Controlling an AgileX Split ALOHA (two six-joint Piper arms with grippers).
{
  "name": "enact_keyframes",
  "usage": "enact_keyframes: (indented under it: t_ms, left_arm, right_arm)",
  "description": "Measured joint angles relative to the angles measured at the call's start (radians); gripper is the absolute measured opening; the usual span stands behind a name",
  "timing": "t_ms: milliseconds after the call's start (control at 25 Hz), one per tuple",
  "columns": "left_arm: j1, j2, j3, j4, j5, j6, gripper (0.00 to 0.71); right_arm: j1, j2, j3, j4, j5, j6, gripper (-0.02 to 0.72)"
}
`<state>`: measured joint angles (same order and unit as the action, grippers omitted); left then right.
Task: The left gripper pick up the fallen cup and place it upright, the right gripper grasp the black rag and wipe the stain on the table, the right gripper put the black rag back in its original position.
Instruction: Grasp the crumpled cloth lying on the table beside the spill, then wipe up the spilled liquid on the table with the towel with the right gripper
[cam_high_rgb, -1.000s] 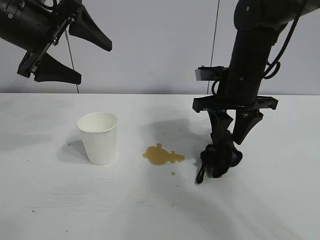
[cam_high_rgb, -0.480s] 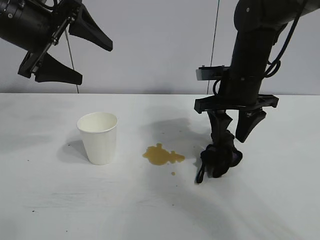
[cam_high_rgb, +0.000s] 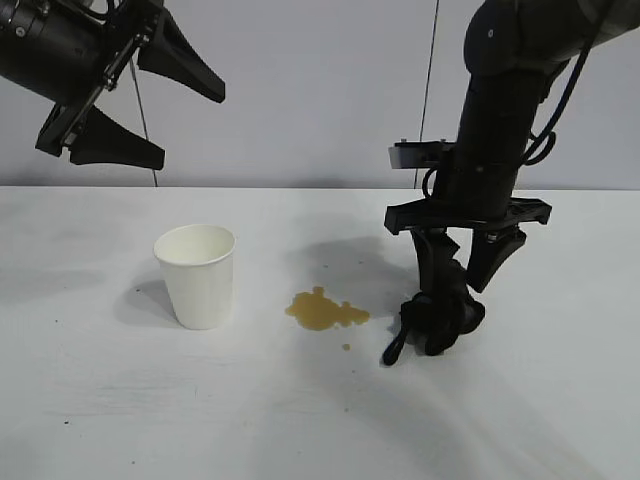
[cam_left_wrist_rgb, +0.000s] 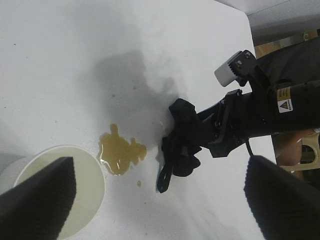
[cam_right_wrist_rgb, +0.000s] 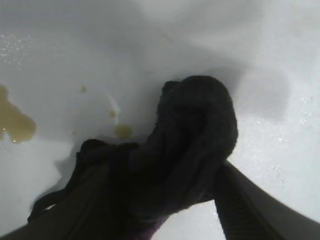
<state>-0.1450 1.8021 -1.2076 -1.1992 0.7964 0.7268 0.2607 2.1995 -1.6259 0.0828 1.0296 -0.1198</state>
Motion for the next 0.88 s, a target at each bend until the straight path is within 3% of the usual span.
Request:
enact_keyframes:
  t_ms: [80,120,200,280,520,880]
  left_arm:
    - [0.0,0.0,0.0,0.0,0.0,0.0,0.659]
    - [0.0,0.0,0.0,0.0,0.0,0.0,0.659]
    - [0.0,0.0,0.0,0.0,0.0,0.0,0.659]
    - [0.0,0.0,0.0,0.0,0.0,0.0,0.659]
    - [0.0,0.0,0.0,0.0,0.0,0.0,0.659]
    - [0.0,0.0,0.0,0.0,0.0,0.0,0.659]
  right_arm:
    - [0.0,0.004,0.0,0.001,0.0,0.0,0.381]
    - [0.0,0.007,0.0,0.002,0.0,0.0,0.342]
    - [0.0,0.011,0.0,0.01,0.001,-0.001,0.179]
    - [0.0,0.011,0.0,0.02,0.003,-0.008,0.087]
    - [0.0,0.011,0.0,0.111,0.014,-0.059,0.073]
    - [0.0,0.006,0.0,0.452,0.023,-0.233,0.073]
